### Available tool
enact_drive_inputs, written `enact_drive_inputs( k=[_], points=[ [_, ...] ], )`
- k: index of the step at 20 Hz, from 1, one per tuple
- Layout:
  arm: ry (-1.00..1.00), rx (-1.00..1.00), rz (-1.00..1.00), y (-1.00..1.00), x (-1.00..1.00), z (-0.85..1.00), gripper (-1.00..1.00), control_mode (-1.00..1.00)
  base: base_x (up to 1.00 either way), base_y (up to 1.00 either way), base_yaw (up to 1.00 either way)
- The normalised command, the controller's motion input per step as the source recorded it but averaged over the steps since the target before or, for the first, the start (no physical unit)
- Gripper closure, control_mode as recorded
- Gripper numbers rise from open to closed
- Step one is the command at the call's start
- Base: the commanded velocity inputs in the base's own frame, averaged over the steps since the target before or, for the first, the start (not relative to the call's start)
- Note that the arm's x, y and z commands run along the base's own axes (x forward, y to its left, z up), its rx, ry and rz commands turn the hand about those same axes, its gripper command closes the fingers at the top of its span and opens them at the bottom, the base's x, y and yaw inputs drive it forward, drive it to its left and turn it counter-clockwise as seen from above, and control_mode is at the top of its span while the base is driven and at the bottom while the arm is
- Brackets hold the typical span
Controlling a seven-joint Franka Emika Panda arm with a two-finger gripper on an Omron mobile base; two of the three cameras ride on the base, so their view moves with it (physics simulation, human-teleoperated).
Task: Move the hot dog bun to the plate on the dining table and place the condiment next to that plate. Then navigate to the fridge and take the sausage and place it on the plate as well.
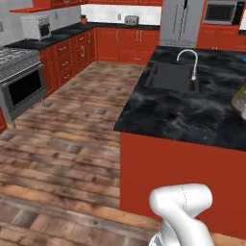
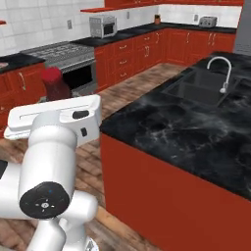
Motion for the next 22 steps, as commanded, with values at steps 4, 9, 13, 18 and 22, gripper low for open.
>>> enact_drive_inputs(
  k=[4, 9, 13, 18, 22],
  points=[
    [0.0, 0.0, 0.0, 0.0, 0.0, 0.0, 1.0, 1.0, -0.12, -1.0, -0.18],
    [0.0, 0.0, 0.0, 0.0, 0.0, 0.0, 1.0, 1.0, -0.14, -1.0, -0.18],
    [0.0, 0.0, 0.0, 0.0, 0.0, 0.0, 1.0, 1.0, -0.12, -1.0, -0.17],
    [0.0, 0.0, 0.0, 0.0, 0.0, 0.0, 1.0, 1.0, -0.06, -1.0, -0.18],
    [0.0, 0.0, 0.0, 0.0, 0.0, 0.0, 1.0, 1.0, 0.0, -1.0, -0.17]
  ],
)
